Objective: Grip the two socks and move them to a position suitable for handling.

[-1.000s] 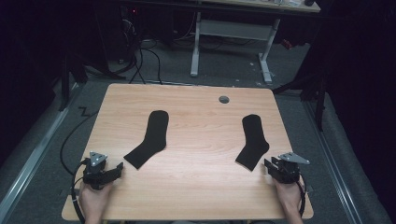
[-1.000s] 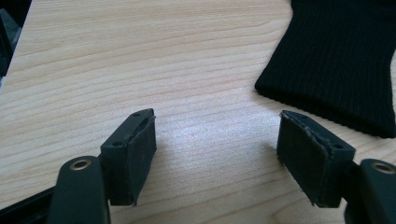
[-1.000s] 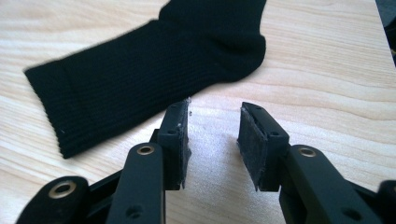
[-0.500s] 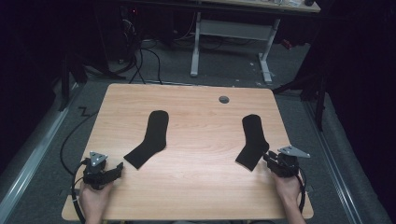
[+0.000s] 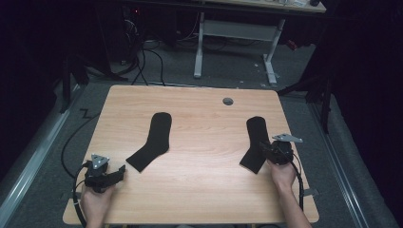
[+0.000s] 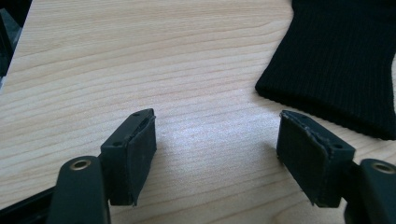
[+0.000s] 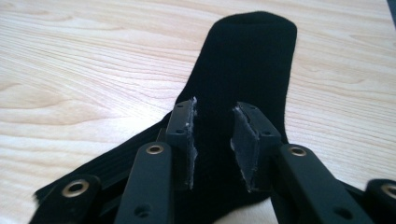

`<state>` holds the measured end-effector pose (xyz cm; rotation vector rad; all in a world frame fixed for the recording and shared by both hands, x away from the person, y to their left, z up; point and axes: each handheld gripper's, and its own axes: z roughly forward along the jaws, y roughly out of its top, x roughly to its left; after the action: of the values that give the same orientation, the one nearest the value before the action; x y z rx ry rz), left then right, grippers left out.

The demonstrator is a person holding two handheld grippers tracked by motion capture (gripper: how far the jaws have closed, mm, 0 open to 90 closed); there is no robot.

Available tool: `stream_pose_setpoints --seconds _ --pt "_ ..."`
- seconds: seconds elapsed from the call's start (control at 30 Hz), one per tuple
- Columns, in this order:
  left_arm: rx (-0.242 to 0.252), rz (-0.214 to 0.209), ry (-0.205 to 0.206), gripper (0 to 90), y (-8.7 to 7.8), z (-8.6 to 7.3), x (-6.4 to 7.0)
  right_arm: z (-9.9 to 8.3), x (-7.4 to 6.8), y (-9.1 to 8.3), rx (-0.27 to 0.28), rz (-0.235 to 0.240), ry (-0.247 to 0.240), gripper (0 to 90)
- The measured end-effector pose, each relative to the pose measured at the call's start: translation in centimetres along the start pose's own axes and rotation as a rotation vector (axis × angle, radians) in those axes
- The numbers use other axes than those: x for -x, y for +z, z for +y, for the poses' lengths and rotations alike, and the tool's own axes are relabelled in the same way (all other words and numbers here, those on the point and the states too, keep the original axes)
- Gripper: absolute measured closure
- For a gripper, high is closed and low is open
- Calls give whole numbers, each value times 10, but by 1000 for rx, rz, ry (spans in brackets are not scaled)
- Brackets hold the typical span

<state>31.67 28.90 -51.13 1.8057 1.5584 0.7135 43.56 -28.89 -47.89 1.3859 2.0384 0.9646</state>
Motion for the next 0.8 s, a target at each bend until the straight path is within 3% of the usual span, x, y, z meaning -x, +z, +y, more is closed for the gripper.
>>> stream_pose_setpoints --seconds 0.1,0.2,0.6,0.63,0.8 --pt "-2 0 2 289 0 0 0 -1 1 9 -27 -22 2 662" --pt "-2 1 2 289 0 0 0 0 10 15 -36 -27 34 644" --pt "-2 2 0 289 0 0 0 4 14 28 -86 -23 16 602" --pt "-2 3 1 289 0 0 1 2 14 31 -112 -13 8 607" --pt "-1 1 -1 289 0 0 0 1 15 32 -103 -9 -6 633"
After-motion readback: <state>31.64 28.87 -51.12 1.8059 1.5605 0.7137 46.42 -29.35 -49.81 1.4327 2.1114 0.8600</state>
